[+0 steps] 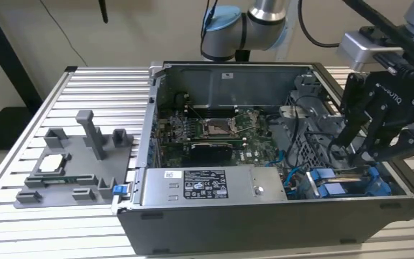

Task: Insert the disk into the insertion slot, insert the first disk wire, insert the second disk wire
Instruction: 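Insert the disk into the insertion slot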

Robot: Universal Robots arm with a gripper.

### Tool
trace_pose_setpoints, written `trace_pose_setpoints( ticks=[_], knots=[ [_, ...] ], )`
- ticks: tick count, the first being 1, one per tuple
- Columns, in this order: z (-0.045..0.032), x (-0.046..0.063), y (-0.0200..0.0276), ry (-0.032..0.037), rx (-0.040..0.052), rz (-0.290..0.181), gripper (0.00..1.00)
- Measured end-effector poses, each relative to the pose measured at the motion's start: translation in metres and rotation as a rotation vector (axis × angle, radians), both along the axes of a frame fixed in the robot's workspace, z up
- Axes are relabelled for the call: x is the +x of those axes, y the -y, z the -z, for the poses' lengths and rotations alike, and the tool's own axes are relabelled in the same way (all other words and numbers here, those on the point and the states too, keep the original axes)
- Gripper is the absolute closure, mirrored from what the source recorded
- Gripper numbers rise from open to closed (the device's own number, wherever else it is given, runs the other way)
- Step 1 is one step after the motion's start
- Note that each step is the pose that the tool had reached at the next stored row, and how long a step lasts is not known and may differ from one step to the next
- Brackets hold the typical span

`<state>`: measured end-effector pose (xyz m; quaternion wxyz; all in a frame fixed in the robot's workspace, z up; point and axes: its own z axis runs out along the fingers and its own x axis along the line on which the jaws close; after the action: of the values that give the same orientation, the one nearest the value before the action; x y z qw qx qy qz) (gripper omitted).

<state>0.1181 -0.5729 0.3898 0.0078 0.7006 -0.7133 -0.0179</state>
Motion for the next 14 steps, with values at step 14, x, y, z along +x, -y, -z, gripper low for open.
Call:
trace_pose_setpoints(
  ticks=[14],
  knots=[
    [0.0016,0.000,-0.0235,0.0149,0.0012,0.000,0.00]
  ],
)
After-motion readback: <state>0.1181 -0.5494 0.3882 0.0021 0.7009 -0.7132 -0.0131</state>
